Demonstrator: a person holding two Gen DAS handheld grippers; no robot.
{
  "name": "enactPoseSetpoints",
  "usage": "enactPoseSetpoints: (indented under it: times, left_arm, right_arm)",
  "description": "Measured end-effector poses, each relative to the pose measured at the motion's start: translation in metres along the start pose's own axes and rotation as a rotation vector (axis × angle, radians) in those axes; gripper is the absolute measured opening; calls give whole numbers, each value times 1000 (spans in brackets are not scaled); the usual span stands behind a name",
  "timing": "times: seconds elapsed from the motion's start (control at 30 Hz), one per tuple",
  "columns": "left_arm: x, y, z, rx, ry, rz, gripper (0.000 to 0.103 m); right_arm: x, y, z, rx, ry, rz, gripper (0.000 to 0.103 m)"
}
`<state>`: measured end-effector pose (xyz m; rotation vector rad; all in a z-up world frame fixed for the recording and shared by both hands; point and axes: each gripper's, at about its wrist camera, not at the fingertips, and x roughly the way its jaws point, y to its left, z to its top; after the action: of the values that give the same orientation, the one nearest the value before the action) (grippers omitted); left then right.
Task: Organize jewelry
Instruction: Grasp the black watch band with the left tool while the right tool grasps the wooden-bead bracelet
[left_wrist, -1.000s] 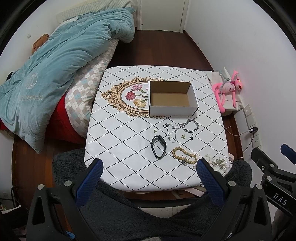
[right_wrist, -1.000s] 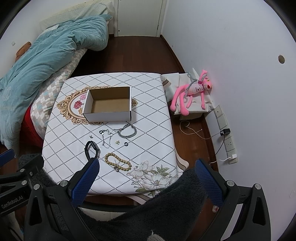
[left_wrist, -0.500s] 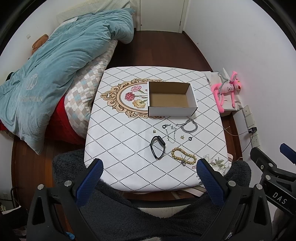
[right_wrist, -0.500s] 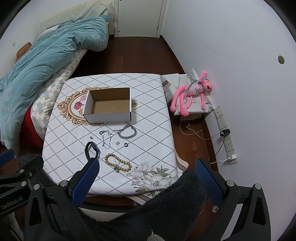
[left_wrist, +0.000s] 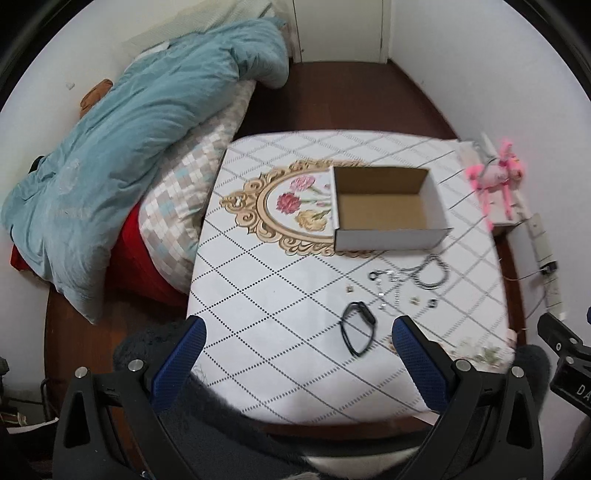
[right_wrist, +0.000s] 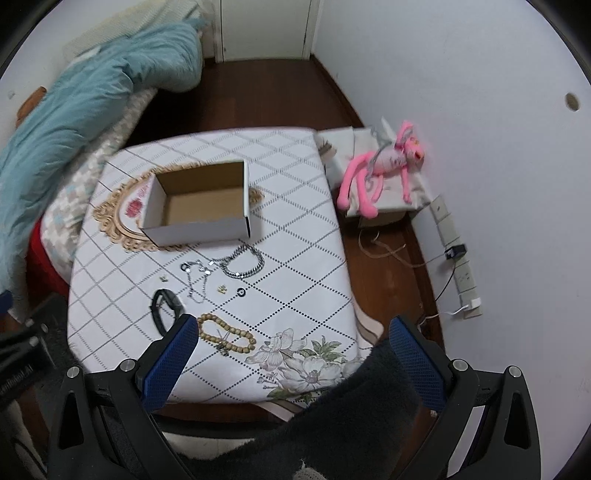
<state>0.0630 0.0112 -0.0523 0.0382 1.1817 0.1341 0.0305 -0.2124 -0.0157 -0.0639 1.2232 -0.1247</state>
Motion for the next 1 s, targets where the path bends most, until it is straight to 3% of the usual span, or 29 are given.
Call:
enactPoseSetpoints:
  times: [0.17, 0.37, 0.43, 0.67, 0.73, 0.8, 0.87, 0.9, 0.93, 1.0]
  left_arm:
    - [58, -6, -2, 19, 97, 17, 102]
    - [114, -15, -10, 11, 227, -43, 98]
    - [131, -19, -15, 15, 268, -66, 84]
    - [172, -34, -31, 28, 374, -120, 66]
    - [180, -37, -35, 30, 393, -135, 44]
    - [182, -37, -37, 28, 388, -139, 39]
    - [181, -39, -38, 48, 361, -134, 25]
    - [181, -38, -38, 55, 355, -130, 20]
    - [180, -37, -39, 57, 349, -136, 10]
    - [178, -33, -44, 57, 337, -145, 5]
  right_arm:
    - [78, 10, 0, -20, 112, -3, 100]
    - [154, 27, -23, -50, 250, 42, 84]
    - [171, 32, -30, -60, 277, 59, 77]
    - [203, 52, -49, -111, 309, 109, 62]
    - [208, 58, -54, -132, 312, 118, 55]
    - [210, 63, -57, -148, 286, 126, 49]
    - [209, 66, -59, -158, 266, 129, 44]
    - [208, 66, -61, -155, 257, 127, 32]
    - [207, 64, -62, -147, 256, 117, 11]
    - [206, 56, -65, -99, 276, 118, 10]
